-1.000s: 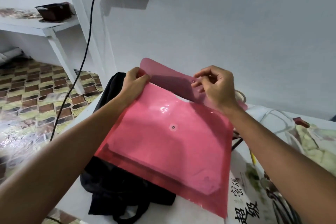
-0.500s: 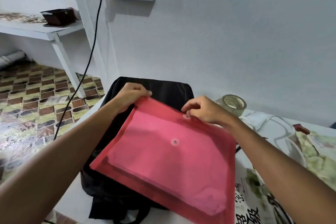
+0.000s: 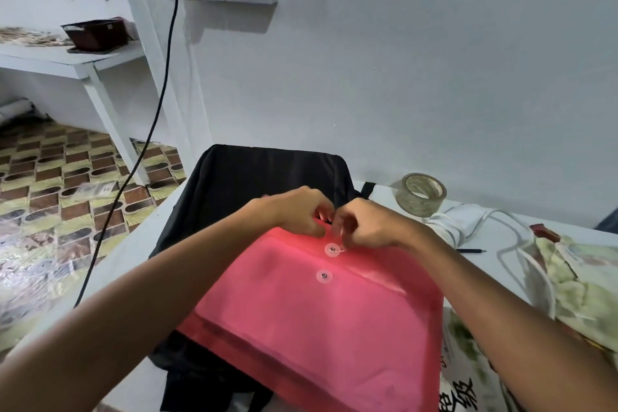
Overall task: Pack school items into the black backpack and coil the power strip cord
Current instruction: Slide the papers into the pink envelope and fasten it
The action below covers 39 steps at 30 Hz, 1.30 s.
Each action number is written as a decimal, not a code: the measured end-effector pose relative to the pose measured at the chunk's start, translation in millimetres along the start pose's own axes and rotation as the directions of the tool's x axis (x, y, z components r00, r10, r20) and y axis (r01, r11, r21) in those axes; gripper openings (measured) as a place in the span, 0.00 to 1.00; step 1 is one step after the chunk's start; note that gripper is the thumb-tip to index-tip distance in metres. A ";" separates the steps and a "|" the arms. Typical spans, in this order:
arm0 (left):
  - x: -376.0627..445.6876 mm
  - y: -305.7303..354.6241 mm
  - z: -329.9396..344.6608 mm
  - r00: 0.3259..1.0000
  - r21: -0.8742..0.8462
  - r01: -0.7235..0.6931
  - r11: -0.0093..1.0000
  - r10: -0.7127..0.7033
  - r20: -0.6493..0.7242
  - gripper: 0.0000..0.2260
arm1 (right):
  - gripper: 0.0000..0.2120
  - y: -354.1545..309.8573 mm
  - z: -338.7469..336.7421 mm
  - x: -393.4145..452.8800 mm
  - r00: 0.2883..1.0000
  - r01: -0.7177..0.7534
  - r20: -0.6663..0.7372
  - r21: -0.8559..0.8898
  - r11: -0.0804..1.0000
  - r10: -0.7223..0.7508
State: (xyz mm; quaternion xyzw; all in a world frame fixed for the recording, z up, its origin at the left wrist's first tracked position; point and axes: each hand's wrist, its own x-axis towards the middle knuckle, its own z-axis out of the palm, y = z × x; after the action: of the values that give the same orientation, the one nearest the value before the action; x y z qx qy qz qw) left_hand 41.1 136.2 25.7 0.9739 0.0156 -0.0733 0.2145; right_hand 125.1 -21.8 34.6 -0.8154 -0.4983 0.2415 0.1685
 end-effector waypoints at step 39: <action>0.5 -31.1 -49.1 0.923 -0.160 0.385 0.909 -0.383 0.045 0.05 | 0.16 3.6 16.7 -10.0 0.910 0.105 -0.364 -0.260 0.960 -0.198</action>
State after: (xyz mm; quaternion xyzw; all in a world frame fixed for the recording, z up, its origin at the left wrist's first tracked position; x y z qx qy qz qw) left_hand 46.3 185.0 56.8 0.9300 0.2113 -0.1185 0.2763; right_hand 114.5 -31.8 21.2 -0.8196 -0.5425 0.0013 0.1842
